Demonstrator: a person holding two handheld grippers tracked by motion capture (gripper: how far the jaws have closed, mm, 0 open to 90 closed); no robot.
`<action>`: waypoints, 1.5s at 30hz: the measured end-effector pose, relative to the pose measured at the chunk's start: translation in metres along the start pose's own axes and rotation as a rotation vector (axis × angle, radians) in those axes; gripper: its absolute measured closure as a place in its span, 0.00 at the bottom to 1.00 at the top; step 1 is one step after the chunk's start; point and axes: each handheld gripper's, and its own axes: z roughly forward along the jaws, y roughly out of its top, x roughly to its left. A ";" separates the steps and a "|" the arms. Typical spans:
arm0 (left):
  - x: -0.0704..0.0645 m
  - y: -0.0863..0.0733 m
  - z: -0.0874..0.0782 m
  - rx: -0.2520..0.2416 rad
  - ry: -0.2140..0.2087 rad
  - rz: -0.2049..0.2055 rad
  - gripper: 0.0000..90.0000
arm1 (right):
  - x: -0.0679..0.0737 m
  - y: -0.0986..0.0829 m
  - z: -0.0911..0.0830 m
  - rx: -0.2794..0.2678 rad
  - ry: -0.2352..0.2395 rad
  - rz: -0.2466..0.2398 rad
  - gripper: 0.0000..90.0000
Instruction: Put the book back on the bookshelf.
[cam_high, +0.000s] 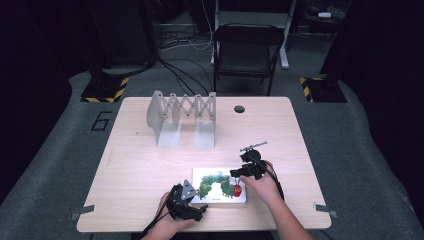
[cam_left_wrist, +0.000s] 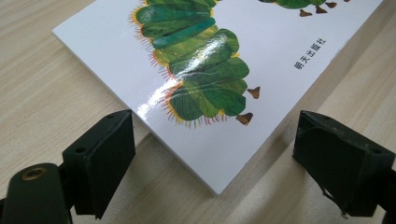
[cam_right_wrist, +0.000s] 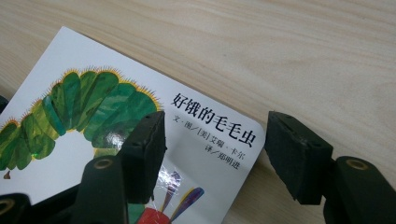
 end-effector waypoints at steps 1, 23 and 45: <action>0.000 0.000 0.000 0.000 0.001 -0.002 0.14 | 0.000 0.000 -0.001 0.001 0.002 0.001 0.43; -0.009 0.006 0.006 0.029 0.075 -0.066 0.06 | 0.004 0.000 -0.006 -0.004 -0.006 -0.020 0.46; -0.013 0.006 0.008 0.032 0.139 -0.133 0.00 | 0.010 -0.001 -0.009 -0.019 0.009 -0.040 0.47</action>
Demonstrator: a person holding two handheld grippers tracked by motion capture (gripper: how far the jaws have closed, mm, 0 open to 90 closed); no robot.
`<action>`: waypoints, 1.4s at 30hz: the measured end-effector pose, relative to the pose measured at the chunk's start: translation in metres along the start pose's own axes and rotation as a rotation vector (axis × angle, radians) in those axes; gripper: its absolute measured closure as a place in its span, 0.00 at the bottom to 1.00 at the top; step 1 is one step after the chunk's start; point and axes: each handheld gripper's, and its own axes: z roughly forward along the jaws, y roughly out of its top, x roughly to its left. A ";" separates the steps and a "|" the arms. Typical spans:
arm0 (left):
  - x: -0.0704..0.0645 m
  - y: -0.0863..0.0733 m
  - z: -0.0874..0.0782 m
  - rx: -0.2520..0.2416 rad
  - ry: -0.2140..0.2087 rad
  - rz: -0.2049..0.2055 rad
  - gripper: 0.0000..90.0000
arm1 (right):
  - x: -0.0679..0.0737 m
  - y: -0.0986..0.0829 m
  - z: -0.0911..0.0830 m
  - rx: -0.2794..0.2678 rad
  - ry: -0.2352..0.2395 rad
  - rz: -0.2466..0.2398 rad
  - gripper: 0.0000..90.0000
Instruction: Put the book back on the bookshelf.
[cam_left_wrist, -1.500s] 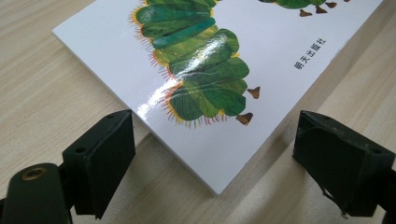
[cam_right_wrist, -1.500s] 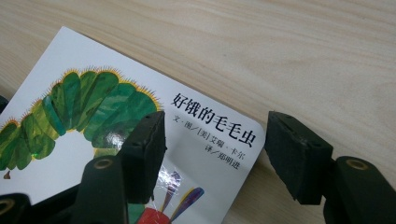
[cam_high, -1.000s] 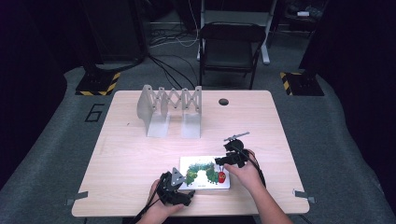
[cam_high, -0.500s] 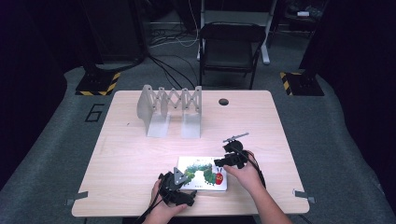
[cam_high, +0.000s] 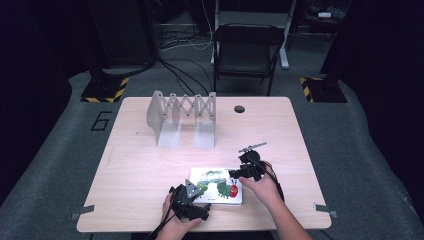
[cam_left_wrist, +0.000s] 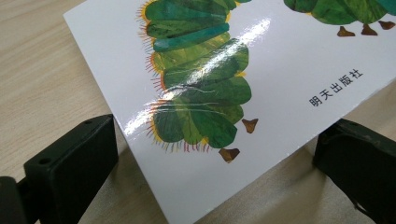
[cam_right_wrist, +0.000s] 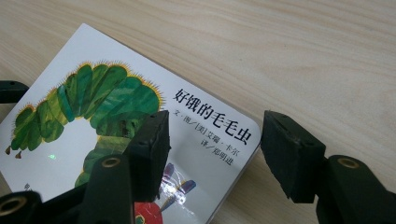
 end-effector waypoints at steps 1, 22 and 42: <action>0.000 0.000 0.000 0.001 0.004 -0.001 0.00 | 0.000 0.000 0.000 0.000 0.007 0.000 0.47; 0.001 -0.003 -0.001 -0.012 0.001 -0.018 0.00 | 0.002 0.001 -0.004 -0.013 0.011 -0.004 0.49; 0.001 -0.005 -0.002 -0.030 0.012 -0.012 0.01 | -0.009 -0.003 0.010 0.038 0.055 0.060 0.47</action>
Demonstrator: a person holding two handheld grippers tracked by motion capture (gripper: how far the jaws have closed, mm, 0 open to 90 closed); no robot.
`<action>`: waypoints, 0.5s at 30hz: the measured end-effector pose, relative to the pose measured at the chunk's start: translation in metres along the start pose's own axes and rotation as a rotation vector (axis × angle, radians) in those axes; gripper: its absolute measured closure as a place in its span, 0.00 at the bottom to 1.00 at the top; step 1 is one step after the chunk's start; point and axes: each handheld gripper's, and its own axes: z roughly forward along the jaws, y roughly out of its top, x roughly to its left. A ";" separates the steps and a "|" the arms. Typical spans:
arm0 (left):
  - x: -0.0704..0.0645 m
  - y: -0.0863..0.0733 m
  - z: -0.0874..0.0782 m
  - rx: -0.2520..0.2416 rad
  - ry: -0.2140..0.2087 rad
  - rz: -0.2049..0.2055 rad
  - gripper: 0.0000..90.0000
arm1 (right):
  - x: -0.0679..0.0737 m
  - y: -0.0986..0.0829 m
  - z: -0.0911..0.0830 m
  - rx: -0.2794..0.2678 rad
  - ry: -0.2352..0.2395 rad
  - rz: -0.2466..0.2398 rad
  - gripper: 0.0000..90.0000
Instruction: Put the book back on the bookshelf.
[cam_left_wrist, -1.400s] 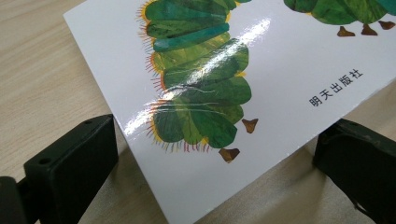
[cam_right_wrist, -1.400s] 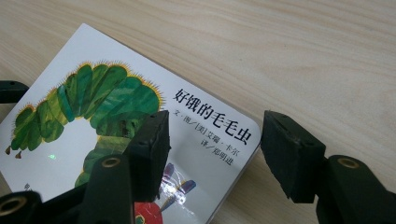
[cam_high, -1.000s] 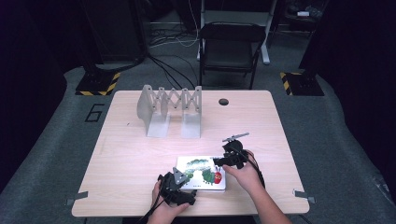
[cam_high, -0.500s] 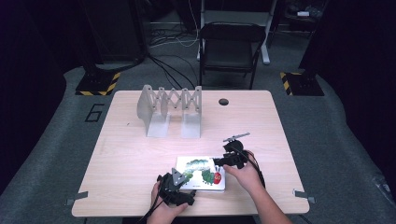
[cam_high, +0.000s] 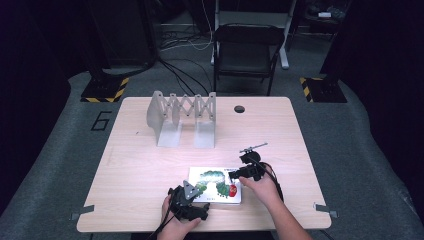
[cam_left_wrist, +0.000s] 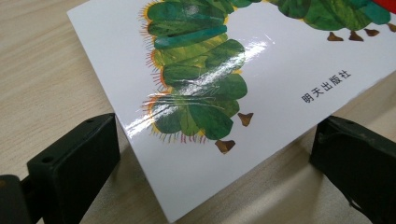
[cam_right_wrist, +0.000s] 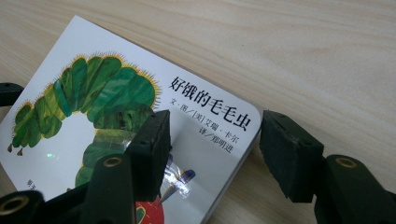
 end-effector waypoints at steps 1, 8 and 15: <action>0.000 0.000 -0.001 0.004 -0.004 0.001 0.02 | -0.001 0.000 0.001 -0.003 -0.002 0.000 0.47; 0.000 -0.001 0.000 -0.006 0.000 0.001 0.02 | -0.003 -0.002 0.005 0.009 0.034 0.029 0.40; 0.000 -0.001 0.000 -0.010 -0.001 -0.006 0.02 | -0.002 -0.002 0.009 0.022 0.049 0.041 0.35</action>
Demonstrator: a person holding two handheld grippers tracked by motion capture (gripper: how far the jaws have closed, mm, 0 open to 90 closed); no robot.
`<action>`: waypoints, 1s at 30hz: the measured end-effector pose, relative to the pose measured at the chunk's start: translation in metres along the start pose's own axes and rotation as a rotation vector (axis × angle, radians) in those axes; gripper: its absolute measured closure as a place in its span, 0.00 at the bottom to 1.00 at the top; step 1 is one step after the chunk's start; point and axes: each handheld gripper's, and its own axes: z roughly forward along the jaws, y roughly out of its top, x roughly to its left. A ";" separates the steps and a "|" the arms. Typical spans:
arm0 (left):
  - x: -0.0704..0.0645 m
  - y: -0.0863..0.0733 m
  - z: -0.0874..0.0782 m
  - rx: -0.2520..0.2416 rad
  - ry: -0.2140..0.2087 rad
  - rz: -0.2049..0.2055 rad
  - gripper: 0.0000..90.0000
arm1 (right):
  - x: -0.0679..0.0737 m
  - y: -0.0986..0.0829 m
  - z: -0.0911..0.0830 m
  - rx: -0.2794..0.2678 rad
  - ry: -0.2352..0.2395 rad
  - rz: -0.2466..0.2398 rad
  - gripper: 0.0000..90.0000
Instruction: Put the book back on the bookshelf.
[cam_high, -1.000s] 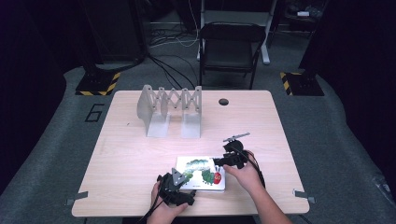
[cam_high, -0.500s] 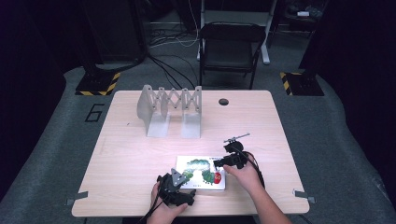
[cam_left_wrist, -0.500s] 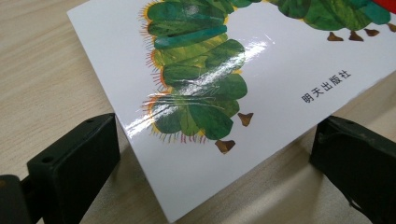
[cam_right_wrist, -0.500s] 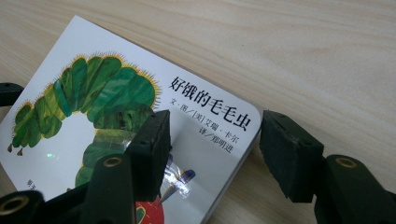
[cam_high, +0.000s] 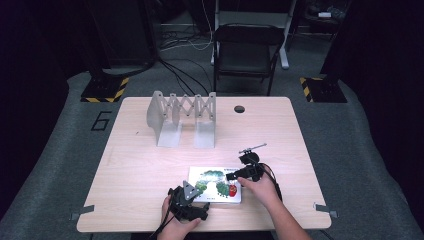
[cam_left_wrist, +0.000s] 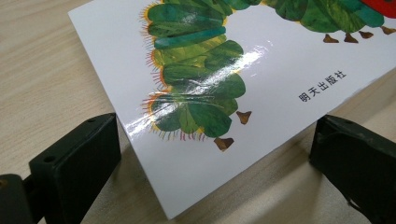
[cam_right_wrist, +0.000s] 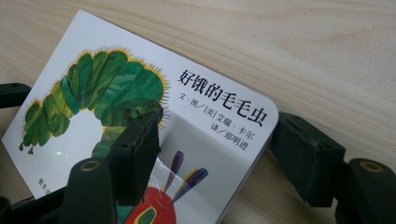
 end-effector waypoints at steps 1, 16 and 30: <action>0.000 0.000 0.000 -0.002 0.002 -0.001 0.02 | 0.000 0.000 0.000 0.001 0.001 -0.001 0.35; 0.000 0.000 0.000 -0.002 0.007 -0.003 0.02 | 0.002 0.001 0.006 0.014 0.019 -0.009 0.21; 0.000 0.000 0.000 0.001 0.009 0.000 0.02 | 0.006 0.003 0.006 0.011 -0.025 0.027 0.26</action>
